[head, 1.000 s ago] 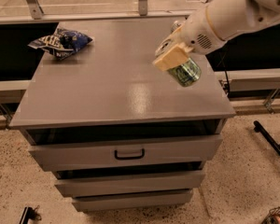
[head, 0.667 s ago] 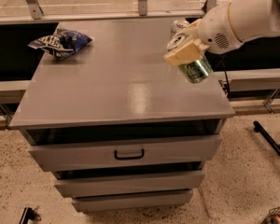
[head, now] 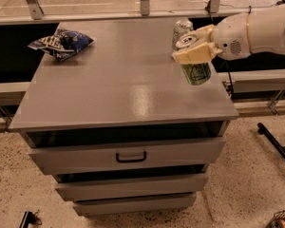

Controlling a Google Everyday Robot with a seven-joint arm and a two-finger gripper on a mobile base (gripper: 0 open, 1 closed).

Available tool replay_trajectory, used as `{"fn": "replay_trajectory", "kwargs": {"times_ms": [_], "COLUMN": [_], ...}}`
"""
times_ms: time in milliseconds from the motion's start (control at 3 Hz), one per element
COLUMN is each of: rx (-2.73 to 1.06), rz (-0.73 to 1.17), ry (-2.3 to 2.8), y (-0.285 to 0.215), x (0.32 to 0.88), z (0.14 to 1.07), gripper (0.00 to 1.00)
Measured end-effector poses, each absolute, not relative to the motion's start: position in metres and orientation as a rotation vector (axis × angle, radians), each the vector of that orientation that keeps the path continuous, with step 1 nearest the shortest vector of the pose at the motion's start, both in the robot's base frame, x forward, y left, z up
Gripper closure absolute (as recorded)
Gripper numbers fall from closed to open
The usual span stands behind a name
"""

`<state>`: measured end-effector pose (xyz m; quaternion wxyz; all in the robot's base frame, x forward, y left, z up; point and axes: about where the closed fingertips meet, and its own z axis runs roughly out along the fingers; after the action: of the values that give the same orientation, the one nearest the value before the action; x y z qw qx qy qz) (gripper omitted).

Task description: Place green can upright

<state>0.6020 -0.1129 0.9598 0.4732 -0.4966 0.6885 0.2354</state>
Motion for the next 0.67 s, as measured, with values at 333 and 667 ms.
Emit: {"fn": "replay_trajectory", "kwargs": {"times_ms": [333, 667], "rx": [-1.018, -0.924], "rz": [0.857, 1.008], "ry": [1.501, 1.443], "y": [-0.1298, -0.1247], "x": [0.6153, 0.6236], "z": [0.9647, 0.9576], "gripper": [1.00, 1.00]}}
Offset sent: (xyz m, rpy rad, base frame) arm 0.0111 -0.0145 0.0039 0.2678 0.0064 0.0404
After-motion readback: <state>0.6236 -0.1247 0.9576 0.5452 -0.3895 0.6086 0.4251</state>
